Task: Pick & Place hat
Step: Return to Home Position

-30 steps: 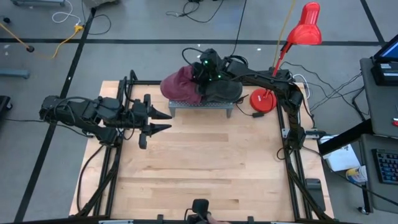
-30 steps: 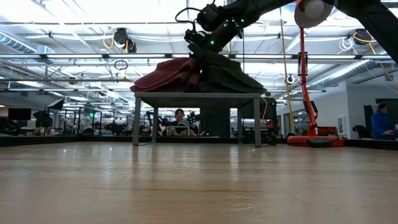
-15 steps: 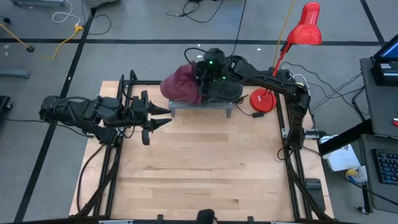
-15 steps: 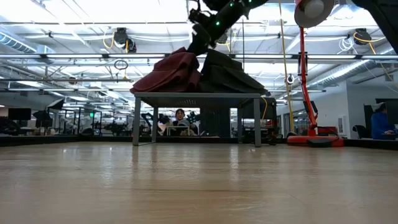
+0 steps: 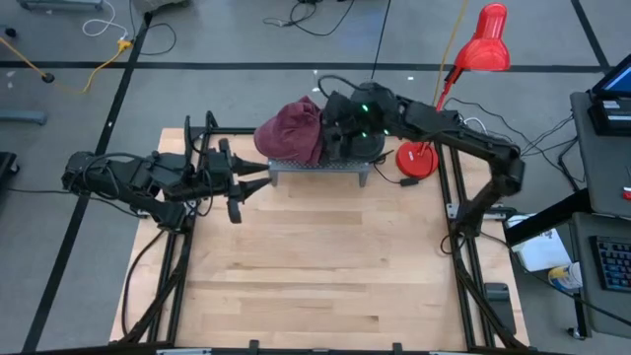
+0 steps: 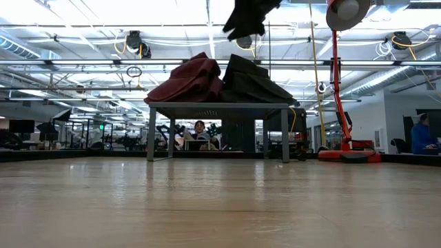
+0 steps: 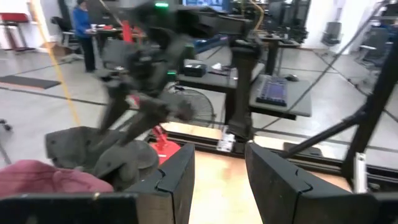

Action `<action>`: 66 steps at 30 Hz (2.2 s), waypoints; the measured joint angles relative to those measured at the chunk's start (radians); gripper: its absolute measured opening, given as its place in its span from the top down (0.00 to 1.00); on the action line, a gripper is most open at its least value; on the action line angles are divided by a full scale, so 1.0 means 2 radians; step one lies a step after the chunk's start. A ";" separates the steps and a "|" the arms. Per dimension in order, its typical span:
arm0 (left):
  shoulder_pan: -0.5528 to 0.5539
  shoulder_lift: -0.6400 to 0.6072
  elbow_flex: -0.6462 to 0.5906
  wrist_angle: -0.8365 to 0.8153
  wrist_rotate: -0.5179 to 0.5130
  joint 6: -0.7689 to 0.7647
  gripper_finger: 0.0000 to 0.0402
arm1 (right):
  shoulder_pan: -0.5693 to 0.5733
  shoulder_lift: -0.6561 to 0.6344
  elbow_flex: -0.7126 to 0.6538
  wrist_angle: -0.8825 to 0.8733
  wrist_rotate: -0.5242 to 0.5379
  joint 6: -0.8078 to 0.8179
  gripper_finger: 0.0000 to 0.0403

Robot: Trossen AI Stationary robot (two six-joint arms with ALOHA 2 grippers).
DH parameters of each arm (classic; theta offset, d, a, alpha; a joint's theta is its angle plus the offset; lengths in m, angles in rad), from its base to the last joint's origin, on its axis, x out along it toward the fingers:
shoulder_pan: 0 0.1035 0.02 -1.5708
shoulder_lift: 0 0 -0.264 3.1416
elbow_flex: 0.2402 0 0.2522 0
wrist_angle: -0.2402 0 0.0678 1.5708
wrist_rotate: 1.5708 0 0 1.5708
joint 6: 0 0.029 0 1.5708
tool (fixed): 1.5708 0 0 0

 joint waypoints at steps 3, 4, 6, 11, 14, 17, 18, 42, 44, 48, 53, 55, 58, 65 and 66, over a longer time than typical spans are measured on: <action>0.000 0.000 0.000 0.000 -0.012 0.006 0.63 | 0.024 -0.049 -0.071 0.047 0.000 0.031 0.47; 0.000 0.000 0.000 0.000 -0.012 0.008 0.63 | 0.034 -0.066 -0.098 0.070 0.000 0.043 0.47; 0.000 0.000 0.000 -0.001 -0.009 0.007 0.63 | 0.052 -0.101 -0.155 0.126 0.000 0.067 0.46; 0.000 0.000 0.000 -0.008 0.015 0.004 0.63 | 0.100 -0.188 -0.285 0.247 0.000 0.111 0.46; 0.000 0.000 0.000 -0.023 0.049 -0.001 0.63 | 0.132 -0.236 -0.353 0.298 0.000 0.111 0.46; -0.004 -0.001 -0.018 -0.010 0.062 -0.003 0.63 | 0.162 -0.280 -0.418 0.343 -0.001 0.111 0.47; -0.006 -0.004 -0.030 -0.001 0.062 -0.003 0.63 | 0.172 -0.294 -0.439 0.359 -0.001 0.111 0.46; -0.018 -0.193 -0.428 0.330 0.070 0.035 0.63 | 0.228 -0.433 -0.856 0.706 0.079 0.182 0.45; -0.018 -0.205 -0.442 0.333 0.070 0.036 0.63 | 0.228 -0.437 -0.868 0.723 0.079 0.184 0.45; -0.018 -0.221 -0.465 0.336 0.070 0.021 0.63 | 0.228 -0.447 -0.887 0.739 0.079 0.190 0.44; -0.018 -0.241 -0.495 0.356 0.071 0.015 0.63 | 0.226 -0.470 -0.891 0.731 0.079 0.187 0.44; -0.018 -0.255 -0.507 0.378 0.071 0.022 0.63 | 0.223 -0.483 -0.892 0.730 0.078 0.183 0.44; -0.018 -0.283 -0.526 0.392 0.074 0.035 0.63 | 0.214 -0.507 -0.892 0.703 0.079 0.181 0.44; -0.018 -0.340 -0.566 0.391 0.076 0.033 0.63 | 0.196 -0.566 -0.893 0.636 0.078 0.187 0.44; -0.018 -0.346 -0.569 0.391 0.077 0.033 0.63 | 0.194 -0.574 -0.893 0.627 0.078 0.187 0.44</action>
